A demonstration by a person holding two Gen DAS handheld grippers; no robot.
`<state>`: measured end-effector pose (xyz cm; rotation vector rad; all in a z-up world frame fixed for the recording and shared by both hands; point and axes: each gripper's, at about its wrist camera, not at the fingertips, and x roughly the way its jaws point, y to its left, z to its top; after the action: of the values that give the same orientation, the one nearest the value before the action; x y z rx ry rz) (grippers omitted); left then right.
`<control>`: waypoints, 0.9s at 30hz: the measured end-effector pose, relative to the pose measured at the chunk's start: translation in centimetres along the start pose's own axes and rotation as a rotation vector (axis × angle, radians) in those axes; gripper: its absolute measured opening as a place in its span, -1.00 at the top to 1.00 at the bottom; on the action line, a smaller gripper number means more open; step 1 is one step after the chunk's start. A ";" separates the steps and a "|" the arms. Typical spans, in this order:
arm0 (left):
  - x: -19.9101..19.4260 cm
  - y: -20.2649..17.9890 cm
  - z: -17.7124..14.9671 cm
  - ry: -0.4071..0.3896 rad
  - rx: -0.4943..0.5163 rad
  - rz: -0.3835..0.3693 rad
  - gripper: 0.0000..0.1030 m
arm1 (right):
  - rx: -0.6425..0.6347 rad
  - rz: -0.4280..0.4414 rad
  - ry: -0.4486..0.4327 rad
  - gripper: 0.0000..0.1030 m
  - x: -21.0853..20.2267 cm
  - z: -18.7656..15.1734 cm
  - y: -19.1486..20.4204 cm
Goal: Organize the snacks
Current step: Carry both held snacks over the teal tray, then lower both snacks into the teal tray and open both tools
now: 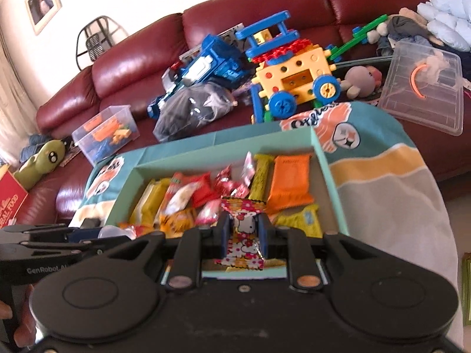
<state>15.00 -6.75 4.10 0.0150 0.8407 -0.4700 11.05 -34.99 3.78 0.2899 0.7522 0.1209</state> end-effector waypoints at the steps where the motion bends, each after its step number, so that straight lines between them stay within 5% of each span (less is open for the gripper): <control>1: 0.5 0.0 0.4 0.002 -0.001 0.002 0.32 | 0.002 -0.006 -0.001 0.62 0.4 0.4 -0.2; 15: 5.8 1.4 3.2 0.045 -0.028 0.019 0.32 | 0.024 -0.039 0.031 0.62 7.0 3.7 -1.8; 27: 7.5 2.4 4.9 0.041 -0.038 0.058 0.26 | 0.022 -0.059 0.032 0.56 8.2 4.1 -2.0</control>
<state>23.77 -8.54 1.59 0.0136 0.8870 -0.4000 19.83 -36.05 0.71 0.2867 0.7933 0.0621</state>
